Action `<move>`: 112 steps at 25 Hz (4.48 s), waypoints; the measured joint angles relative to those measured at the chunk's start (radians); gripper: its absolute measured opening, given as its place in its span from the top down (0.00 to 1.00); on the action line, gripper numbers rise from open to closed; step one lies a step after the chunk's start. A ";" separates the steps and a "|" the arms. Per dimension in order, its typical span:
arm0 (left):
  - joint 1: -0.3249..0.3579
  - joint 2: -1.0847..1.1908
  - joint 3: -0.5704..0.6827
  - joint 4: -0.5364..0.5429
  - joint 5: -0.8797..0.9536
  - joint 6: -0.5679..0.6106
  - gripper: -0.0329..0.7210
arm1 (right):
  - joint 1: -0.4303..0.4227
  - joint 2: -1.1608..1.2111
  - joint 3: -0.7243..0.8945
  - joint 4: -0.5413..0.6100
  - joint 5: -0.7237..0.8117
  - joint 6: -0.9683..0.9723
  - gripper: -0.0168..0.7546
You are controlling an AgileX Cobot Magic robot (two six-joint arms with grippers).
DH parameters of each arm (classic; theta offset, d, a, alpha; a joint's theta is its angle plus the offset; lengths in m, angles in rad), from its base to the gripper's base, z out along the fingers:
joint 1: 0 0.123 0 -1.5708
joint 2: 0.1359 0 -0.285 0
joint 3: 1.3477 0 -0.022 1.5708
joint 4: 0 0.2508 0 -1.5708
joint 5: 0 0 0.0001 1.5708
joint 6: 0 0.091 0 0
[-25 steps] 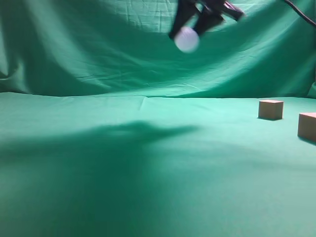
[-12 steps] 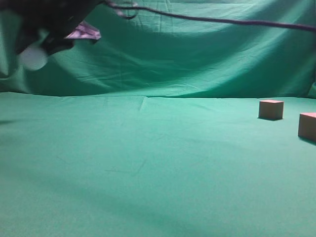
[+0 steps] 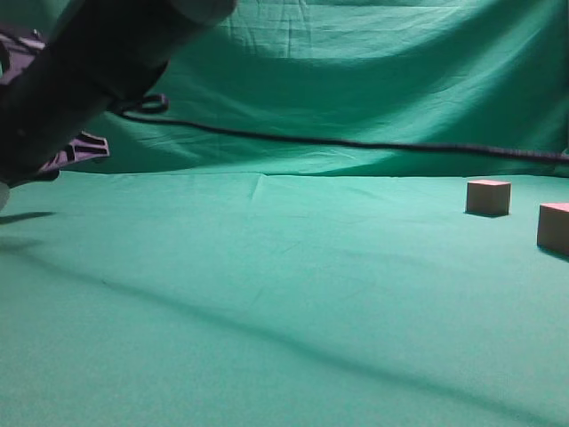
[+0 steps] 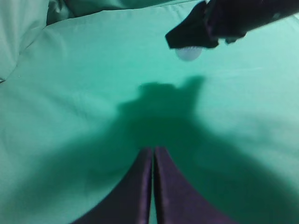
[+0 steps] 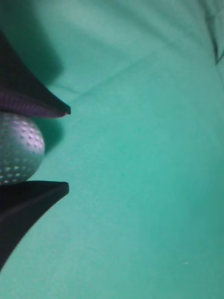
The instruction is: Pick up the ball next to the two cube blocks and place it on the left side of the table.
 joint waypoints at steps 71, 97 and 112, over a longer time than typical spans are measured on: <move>0.000 0.000 0.000 0.000 0.000 0.000 0.96 | -0.210 -2.184 1.686 -0.726 0.503 0.635 0.98; 0.000 0.000 0.000 0.000 0.000 0.000 0.96 | -0.867 -2.717 2.378 -0.750 0.155 0.673 0.98; 0.000 0.000 0.000 0.000 0.000 0.000 0.96 | -0.867 -2.717 2.378 -0.748 0.178 0.673 0.98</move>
